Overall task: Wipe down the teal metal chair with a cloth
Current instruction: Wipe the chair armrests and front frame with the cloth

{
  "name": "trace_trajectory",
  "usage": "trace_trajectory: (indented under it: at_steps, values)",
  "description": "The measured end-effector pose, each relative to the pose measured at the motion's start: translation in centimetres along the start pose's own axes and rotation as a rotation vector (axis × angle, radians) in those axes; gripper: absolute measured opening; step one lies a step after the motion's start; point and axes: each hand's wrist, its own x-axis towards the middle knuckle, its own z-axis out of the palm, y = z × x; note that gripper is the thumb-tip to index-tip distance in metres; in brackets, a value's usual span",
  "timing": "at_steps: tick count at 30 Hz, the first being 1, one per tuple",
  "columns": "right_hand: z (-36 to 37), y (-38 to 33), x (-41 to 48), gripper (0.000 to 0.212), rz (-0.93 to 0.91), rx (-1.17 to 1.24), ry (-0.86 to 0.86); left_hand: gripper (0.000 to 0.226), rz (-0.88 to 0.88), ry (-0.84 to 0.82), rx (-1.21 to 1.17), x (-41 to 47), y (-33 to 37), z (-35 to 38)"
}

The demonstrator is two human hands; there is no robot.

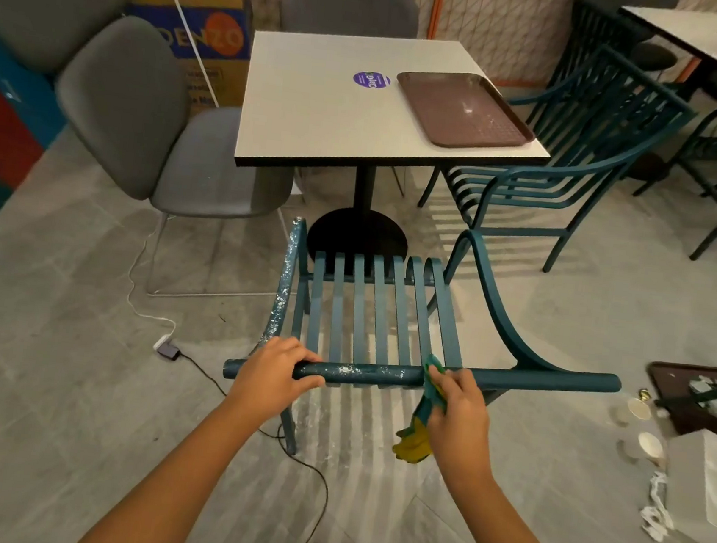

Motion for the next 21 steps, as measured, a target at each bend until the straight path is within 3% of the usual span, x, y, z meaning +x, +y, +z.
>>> trace_trajectory:
  at_steps: [8,10,15,21]
  values:
    - [2.1,-3.5,0.1,0.047,-0.239,-0.162,-0.110,0.033,-0.013,-0.049,0.045,0.0,0.5,-0.4]
    - [1.5,-3.8,0.7,0.044,-0.226,-0.123,-0.173,0.038,0.004,-0.051,0.070,0.0,0.6,-0.6]
    - [-1.1,-3.5,3.0,0.027,-0.033,0.007,-0.106,0.045,-0.032,-0.056,0.114,-0.7,-0.6,-2.0]
    - [-0.4,-3.3,3.6,0.028,-0.094,-0.307,-0.211,0.034,-0.077,-0.053,0.167,-1.6,-2.6,-2.3]
